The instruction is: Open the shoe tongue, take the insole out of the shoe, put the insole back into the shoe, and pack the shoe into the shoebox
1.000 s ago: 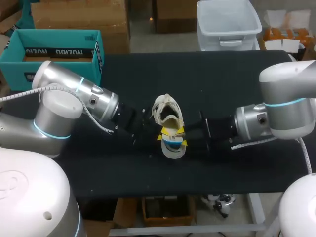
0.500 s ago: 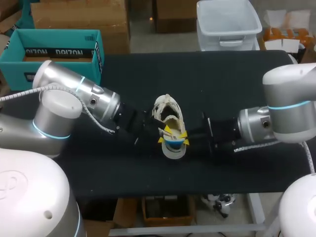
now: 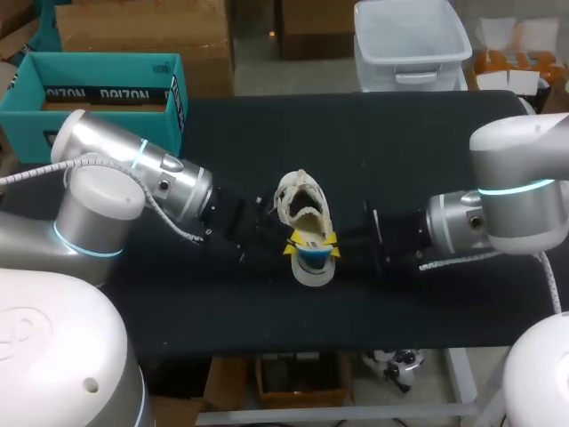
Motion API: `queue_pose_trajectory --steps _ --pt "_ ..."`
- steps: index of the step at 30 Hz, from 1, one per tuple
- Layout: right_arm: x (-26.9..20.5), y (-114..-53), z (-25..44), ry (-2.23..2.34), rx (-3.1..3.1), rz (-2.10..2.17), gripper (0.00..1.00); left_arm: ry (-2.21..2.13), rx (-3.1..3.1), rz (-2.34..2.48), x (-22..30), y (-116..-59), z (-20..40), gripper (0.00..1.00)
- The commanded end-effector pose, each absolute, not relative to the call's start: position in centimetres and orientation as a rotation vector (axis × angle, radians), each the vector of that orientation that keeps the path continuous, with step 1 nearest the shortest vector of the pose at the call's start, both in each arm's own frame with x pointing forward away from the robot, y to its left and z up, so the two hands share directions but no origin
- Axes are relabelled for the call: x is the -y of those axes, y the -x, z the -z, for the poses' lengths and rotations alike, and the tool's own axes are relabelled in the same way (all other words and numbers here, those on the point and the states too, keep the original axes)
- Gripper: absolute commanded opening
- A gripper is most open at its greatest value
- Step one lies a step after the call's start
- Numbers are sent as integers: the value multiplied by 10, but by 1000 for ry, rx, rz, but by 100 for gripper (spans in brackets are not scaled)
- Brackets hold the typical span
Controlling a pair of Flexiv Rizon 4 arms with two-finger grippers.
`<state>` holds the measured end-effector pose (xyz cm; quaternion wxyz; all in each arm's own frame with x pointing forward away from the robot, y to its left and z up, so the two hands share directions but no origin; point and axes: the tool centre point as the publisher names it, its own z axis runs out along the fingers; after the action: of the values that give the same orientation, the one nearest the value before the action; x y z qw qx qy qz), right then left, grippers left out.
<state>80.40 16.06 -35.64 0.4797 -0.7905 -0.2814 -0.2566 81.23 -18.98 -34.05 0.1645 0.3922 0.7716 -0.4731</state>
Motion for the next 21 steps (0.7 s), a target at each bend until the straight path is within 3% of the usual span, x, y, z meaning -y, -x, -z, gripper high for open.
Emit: queue_pose_trajectory --steps 1,12,13,15,16,17,20,21 --pt "-164 -815 361 1931 693 625 0 -1121 -2205 1353 191 -821 347 0" --pt "-171 -829 364 1946 703 623 0 -1072 -2244 1359 186 -837 356 0" --pt "-171 -828 363 1947 703 622 11 -1073 -2243 1361 186 -837 355 0" --pt "-171 -823 361 1955 698 620 46 -1075 -2240 1366 186 -836 355 0" --pt "-170 -821 360 1959 697 619 76 -1076 -2238 1368 186 -836 355 0" --pt "-170 -819 359 1968 693 613 85 -1077 -2237 1369 186 -835 355 0" --pt "-170 -812 356 1980 690 604 84 -1078 -2235 1374 187 -835 355 0" --pt "-170 -805 354 1994 687 594 73 -1078 -2232 1377 187 -834 354 0"
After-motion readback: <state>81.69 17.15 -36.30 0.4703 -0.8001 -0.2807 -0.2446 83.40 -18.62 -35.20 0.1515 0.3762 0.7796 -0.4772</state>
